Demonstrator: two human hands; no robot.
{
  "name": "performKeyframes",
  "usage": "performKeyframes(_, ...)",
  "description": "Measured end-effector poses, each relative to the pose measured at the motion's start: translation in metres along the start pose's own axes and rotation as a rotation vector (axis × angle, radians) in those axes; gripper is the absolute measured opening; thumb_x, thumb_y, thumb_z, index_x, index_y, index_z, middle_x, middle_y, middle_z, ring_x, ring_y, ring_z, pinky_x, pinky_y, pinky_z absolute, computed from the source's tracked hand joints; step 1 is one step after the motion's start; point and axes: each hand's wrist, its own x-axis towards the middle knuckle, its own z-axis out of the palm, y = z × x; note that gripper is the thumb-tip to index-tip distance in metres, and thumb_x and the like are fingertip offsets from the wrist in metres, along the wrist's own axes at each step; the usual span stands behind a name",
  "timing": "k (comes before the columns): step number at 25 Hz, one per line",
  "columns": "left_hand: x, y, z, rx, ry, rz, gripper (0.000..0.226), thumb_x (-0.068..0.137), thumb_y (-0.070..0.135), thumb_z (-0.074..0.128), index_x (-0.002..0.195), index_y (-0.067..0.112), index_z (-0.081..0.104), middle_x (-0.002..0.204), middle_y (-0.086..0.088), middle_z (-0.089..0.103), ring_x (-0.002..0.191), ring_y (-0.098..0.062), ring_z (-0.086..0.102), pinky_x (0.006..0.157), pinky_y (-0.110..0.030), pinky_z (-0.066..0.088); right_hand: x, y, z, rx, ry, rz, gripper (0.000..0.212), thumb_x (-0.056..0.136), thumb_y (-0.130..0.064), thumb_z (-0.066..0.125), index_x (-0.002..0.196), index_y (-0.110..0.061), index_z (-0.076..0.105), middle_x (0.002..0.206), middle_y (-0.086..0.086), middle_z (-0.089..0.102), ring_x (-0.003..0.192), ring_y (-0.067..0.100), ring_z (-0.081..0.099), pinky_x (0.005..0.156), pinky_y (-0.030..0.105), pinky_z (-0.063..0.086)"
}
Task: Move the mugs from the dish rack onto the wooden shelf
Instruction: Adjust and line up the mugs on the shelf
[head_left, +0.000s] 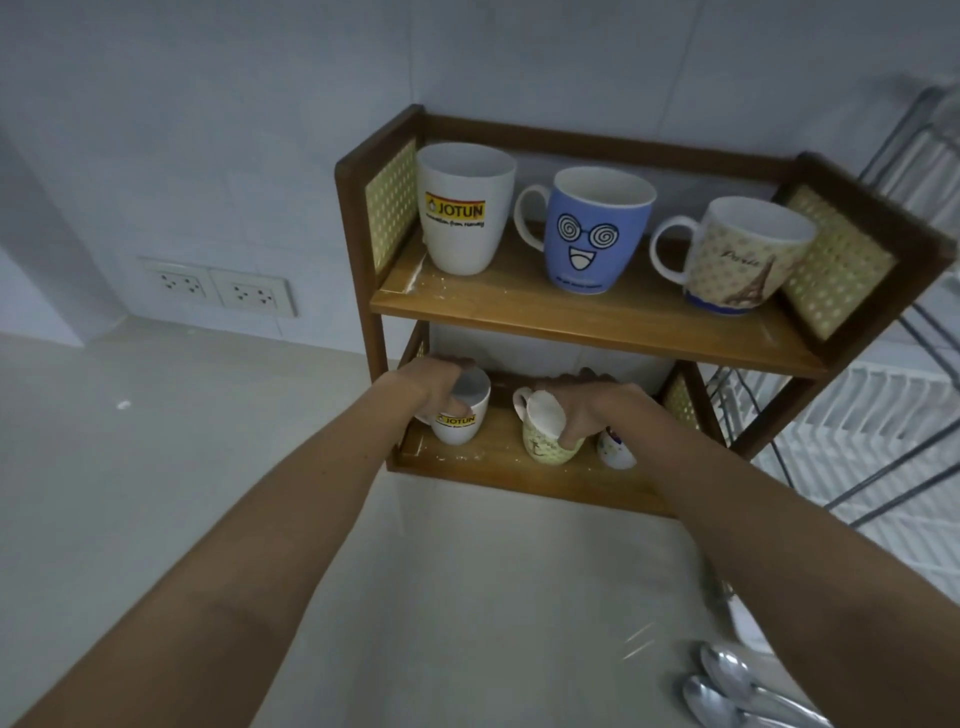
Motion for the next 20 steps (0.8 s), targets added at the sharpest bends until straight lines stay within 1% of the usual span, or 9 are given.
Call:
performKeyframes(1,-0.001,0.0,0.001,-0.006,0.007,0.014,0.074,0.086,0.038,0.063,0.148,0.021,0.025,0.147,-0.011,0.043,0.129,-0.03,0.046,0.099,-0.035,0.042,0.001,0.001,-0.001,0.014,-0.028,-0.01,0.09,0.07,-0.042,0.072,0.145,-0.033,0.023,0.147,0.006,0.038,0.129,0.03,0.04,0.101,0.044,0.039)
performKeyframes(3,-0.002,0.001,0.002,-0.009,0.019,0.033,0.074,0.087,0.036,0.062,0.148,0.02,0.024,0.147,-0.011,0.043,0.127,-0.03,0.048,0.098,-0.035,0.043,0.001,0.0,0.0,0.047,-0.024,0.085,0.098,0.069,-0.058,0.068,0.148,-0.029,0.019,0.15,0.007,0.037,0.133,0.031,0.038,0.105,0.044,0.035)
performKeyframes(5,-0.002,0.002,0.001,-0.01,0.012,0.046,0.073,0.088,0.036,0.06,0.149,0.019,0.022,0.147,-0.011,0.043,0.126,-0.029,0.048,0.097,-0.035,0.044,0.002,-0.004,0.003,0.035,0.021,0.175,0.098,0.064,-0.069,0.066,0.141,-0.019,0.035,0.139,0.008,0.05,0.123,0.03,0.049,0.098,0.04,0.041)
performKeyframes(6,-0.002,0.002,0.001,-0.011,0.005,0.049,0.074,0.089,0.035,0.06,0.149,0.019,0.021,0.148,-0.011,0.041,0.127,-0.029,0.047,0.099,-0.035,0.044,0.004,-0.004,0.005,0.045,0.043,0.163,0.093,0.062,-0.068,0.069,0.135,-0.017,0.043,0.132,0.007,0.056,0.116,0.028,0.055,0.093,0.037,0.047)
performKeyframes(8,-0.002,0.002,0.0,-0.014,-0.015,0.05,0.075,0.089,0.034,0.06,0.15,0.019,0.019,0.153,-0.011,0.034,0.132,-0.03,0.042,0.103,-0.037,0.041,0.007,-0.005,0.005,0.081,0.057,0.089,0.089,0.06,-0.059,0.075,0.133,-0.019,0.045,0.129,0.006,0.057,0.111,0.026,0.056,0.089,0.037,0.051)
performKeyframes(14,-0.003,0.002,-0.002,-0.028,-0.04,0.074,0.075,0.09,0.029,0.059,0.151,0.02,0.017,0.157,-0.01,0.026,0.137,-0.03,0.036,0.107,-0.039,0.04,0.01,-0.001,0.002,0.018,0.074,-0.001,0.089,0.063,-0.044,0.078,0.14,-0.029,0.037,0.134,0.005,0.053,0.115,0.026,0.053,0.088,0.036,0.049)
performKeyframes(16,-0.002,0.004,0.0,-0.012,-0.06,0.047,0.077,0.09,0.031,0.058,0.152,0.021,0.013,0.158,-0.01,0.021,0.138,-0.031,0.033,0.108,-0.04,0.038,0.008,0.002,0.007,0.04,0.052,-0.011,0.098,0.063,-0.046,0.079,0.145,-0.03,0.029,0.143,0.006,0.045,0.125,0.028,0.047,0.096,0.039,0.046)
performKeyframes(18,-0.001,0.01,0.002,0.032,-0.07,0.019,0.078,0.09,0.036,0.056,0.152,0.02,0.011,0.16,-0.012,0.012,0.144,-0.033,0.021,0.114,-0.045,0.029,0.003,0.016,0.004,0.247,-0.019,0.019,0.104,0.066,-0.05,0.077,0.149,-0.034,0.017,0.155,0.003,0.029,0.137,0.029,0.034,0.107,0.045,0.037)
performKeyframes(20,0.001,0.024,0.007,0.09,0.004,0.051,0.075,0.09,0.045,0.052,0.15,0.017,0.016,0.161,-0.014,0.006,0.147,-0.034,0.006,0.118,-0.05,0.015,-0.005,0.039,-0.002,0.444,-0.025,0.067,0.091,0.071,-0.046,0.072,0.146,-0.037,0.021,0.155,0.004,0.03,0.135,0.029,0.036,0.106,0.048,0.038)
